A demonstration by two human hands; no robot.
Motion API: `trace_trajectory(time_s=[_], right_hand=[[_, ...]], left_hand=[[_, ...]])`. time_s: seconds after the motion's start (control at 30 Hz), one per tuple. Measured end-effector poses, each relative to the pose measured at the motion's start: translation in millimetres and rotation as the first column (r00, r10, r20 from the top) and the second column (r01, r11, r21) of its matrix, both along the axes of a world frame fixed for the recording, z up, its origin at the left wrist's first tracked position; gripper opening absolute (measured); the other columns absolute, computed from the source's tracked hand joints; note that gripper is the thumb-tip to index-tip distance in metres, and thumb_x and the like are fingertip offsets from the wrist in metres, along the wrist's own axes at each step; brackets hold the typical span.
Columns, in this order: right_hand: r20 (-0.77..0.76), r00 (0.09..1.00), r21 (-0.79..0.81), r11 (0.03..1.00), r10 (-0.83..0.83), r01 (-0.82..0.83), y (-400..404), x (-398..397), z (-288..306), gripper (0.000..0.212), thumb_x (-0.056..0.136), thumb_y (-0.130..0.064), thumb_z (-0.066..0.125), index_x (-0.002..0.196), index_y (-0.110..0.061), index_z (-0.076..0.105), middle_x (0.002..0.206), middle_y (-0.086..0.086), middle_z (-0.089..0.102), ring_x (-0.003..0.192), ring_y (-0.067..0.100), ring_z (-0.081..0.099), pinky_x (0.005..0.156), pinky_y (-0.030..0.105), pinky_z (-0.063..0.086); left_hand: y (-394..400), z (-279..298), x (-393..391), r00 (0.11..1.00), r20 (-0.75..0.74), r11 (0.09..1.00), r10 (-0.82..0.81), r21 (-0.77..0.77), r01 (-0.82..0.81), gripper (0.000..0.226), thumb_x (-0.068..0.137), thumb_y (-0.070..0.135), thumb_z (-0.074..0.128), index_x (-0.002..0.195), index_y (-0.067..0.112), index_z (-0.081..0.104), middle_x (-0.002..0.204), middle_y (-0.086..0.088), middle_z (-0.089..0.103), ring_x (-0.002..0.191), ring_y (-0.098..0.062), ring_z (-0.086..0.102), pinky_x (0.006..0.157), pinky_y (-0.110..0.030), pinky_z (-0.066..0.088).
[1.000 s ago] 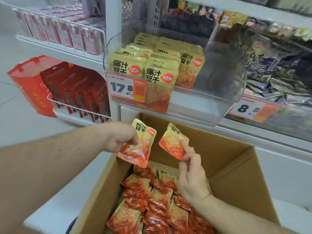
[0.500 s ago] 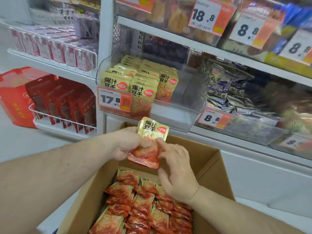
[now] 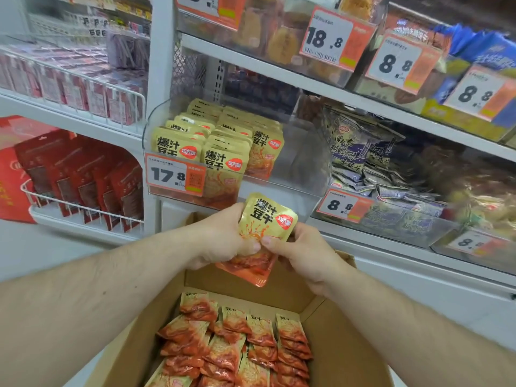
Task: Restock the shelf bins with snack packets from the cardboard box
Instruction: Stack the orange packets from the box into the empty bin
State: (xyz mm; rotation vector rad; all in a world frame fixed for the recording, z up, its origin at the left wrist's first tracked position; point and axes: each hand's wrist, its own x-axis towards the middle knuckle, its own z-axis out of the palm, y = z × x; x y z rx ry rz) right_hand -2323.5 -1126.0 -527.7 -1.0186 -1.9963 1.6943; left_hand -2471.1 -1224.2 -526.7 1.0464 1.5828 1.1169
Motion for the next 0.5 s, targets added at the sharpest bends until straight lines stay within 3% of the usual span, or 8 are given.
trace_trajectory(time_s=[0.1, 0.17, 0.23, 0.3, 0.37, 0.4, 0.47, 0.5], right_hand=[[-0.004, 0.999, 0.003, 0.999, -0.036, 0.036, 1.8, -3.6, 16.2, 0.009, 0.087, -0.003, 0.07, 0.088, -0.011, 0.066, 0.062, -0.008, 0.067, 0.041, -0.002, 0.05, 0.041, 0.014, 0.035], [-0.079, 0.991, 0.071, 0.991, -0.108, 0.113, 7.6, -9.3, 37.5, 0.013, 0.086, 0.003, 0.069, 0.084, -0.009, 0.065, 0.056, -0.008, 0.064, 0.037, -0.003, 0.049, 0.039, 0.012, 0.036], [-0.188, 0.959, 0.17, 0.955, -0.212, 0.244, 20.2, -18.1, 63.3, 0.014, 0.085, 0.005, 0.07, 0.086, -0.008, 0.065, 0.064, -0.003, 0.066, 0.038, -0.005, 0.05, 0.039, 0.009, 0.037], [-0.248, 0.929, 0.279, 0.898, -0.274, 0.339, 39.0, -29.2, 85.6, 0.015, 0.083, 0.001, 0.074, 0.092, -0.009, 0.068, 0.078, 0.001, 0.07, 0.049, -0.005, 0.058, 0.045, 0.012, 0.044], [-0.211, 0.935, 0.364, 0.864, -0.286, 0.347, 61.2, -44.4, 97.2, 0.019, 0.08, -0.005, 0.078, 0.096, -0.013, 0.071, 0.083, -0.001, 0.072, 0.061, 0.004, 0.065, 0.051, 0.017, 0.05], [-0.158, 0.942, 0.38, 0.862, -0.297, 0.336, 72.7, -53.5, 98.6, 0.019, 0.08, -0.008, 0.08, 0.096, -0.015, 0.071, 0.081, -0.001, 0.071, 0.059, 0.006, 0.062, 0.046, 0.017, 0.046], [-0.051, 0.939, 0.366, 0.868, -0.341, 0.335, 97.1, -74.9, 91.6, 0.019, 0.078, -0.014, 0.082, 0.093, -0.017, 0.07, 0.081, 0.0, 0.069, 0.058, 0.01, 0.057, 0.042, 0.019, 0.041], [-0.011, 0.93, 0.363, 0.865, -0.369, 0.347, 107.3, -85.7, 84.6, 0.021, 0.075, -0.017, 0.084, 0.091, -0.017, 0.07, 0.084, 0.001, 0.07, 0.063, 0.014, 0.061, 0.046, 0.022, 0.046]], left_hand=[[7.3, 9.4, -3.2, 0.992, -0.125, 0.998, 0.018, 0.057, -0.011, 0.052, 0.087, 0.013, 0.073, 0.128, 0.028, 0.043, 0.115, 0.004, 0.063, 0.105, -0.011, 0.062, 0.087, -0.031, 0.055], [13.0, 15.1, -10.4, 0.953, -0.256, 0.973, 0.159, 0.204, -0.108, 0.051, 0.085, 0.033, 0.074, 0.124, 0.032, 0.043, 0.116, 0.008, 0.057, 0.105, -0.009, 0.059, 0.087, -0.031, 0.054], [17.0, 17.8, -20.1, 0.851, -0.38, 0.895, 0.362, 0.396, -0.204, 0.048, 0.086, 0.04, 0.068, 0.126, 0.028, 0.047, 0.118, 0.008, 0.048, 0.111, -0.01, 0.051, 0.101, -0.032, 0.045], [18.6, 17.6, -26.9, 0.659, -0.58, 0.856, 0.479, 0.475, -0.204, 0.05, 0.089, 0.035, 0.065, 0.135, 0.022, 0.049, 0.127, 0.003, 0.042, 0.122, -0.013, 0.038, 0.108, -0.031, 0.031], [20.4, 13.2, -29.0, 0.423, -0.798, 0.903, 0.428, 0.401, -0.158, 0.06, 0.088, 0.033, 0.064, 0.144, 0.024, 0.044, 0.144, -0.004, 0.031, 0.135, -0.022, 0.023, 0.112, -0.04, 0.023], [22.3, 9.1, -29.0, 0.348, -0.865, 0.932, 0.361, 0.333, -0.139, 0.066, 0.087, 0.034, 0.062, 0.148, 0.027, 0.038, 0.152, -0.005, 0.021, 0.141, -0.025, 0.013, 0.115, -0.045, 0.018], [24.4, 2.7, -28.1, 0.29, -0.93, 0.973, 0.227, 0.202, -0.114, 0.076, 0.088, 0.035, 0.058, 0.154, 0.032, 0.022, 0.159, -0.004, 0.0, 0.147, -0.028, -0.007, 0.118, -0.05, 0.008], [25.0, 0.4, -28.3, 0.279, -0.943, 0.982, 0.182, 0.158, -0.108, 0.079, 0.088, 0.035, 0.056, 0.156, 0.034, 0.015, 0.16, -0.002, -0.009, 0.148, -0.028, -0.014, 0.119, -0.051, 0.003]])
